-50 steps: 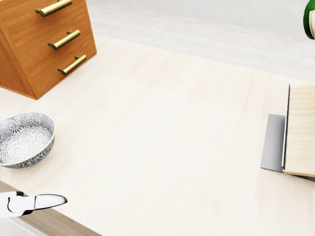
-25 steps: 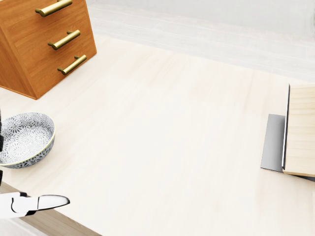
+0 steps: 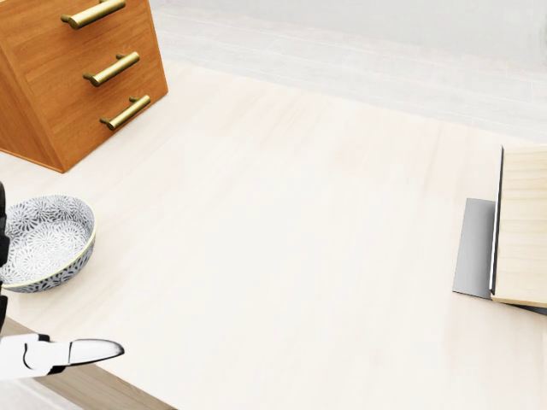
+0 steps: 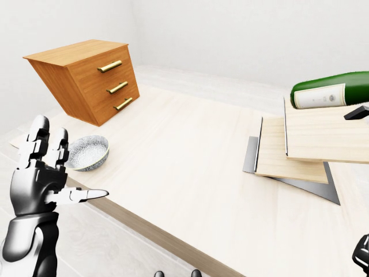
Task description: Put the wine bottle on the wine rack.
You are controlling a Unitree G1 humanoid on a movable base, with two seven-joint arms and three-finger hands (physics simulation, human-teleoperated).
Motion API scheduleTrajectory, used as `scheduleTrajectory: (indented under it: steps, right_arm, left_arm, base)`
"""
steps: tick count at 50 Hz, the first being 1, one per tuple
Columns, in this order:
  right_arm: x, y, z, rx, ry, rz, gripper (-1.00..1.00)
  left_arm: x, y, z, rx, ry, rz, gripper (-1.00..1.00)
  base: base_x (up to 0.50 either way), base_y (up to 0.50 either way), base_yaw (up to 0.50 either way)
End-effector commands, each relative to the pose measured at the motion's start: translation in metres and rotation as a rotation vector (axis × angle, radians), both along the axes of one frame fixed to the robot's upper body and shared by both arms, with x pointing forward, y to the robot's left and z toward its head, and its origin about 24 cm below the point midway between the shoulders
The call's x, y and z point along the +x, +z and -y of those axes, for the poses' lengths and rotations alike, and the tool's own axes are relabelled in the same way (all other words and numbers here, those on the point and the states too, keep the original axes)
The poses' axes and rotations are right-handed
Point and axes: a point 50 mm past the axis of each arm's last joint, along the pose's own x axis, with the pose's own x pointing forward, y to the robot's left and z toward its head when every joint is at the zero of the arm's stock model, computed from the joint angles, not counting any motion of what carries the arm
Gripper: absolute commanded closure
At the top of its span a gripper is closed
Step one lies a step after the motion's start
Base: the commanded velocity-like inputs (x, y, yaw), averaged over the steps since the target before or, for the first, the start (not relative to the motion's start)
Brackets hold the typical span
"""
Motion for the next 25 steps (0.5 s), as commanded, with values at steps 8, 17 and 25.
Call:
scheduleTrajectory:
  steps: [8, 17, 25]
  right_arm:
    - [-0.032, 0.016, 0.008, 0.086, -0.040, 0.096, 1.00]
    - [-0.034, 0.012, 0.009, 0.109, -0.027, 0.087, 1.00]
    - [-0.027, 0.006, 0.005, 0.099, -0.002, 0.067, 1.00]
  left_arm:
    - [0.002, -0.002, 0.001, 0.001, -0.002, -0.009, -1.00]
    - [0.000, 0.003, 0.002, 0.007, -0.003, 0.014, -1.00]
    - [0.002, 0.002, 0.002, 0.005, -0.003, 0.008, -1.00]
  base:
    - [0.00, 0.00, 0.00]
    - [0.00, 0.00, 0.00]
    - [0.00, 0.00, 0.00]
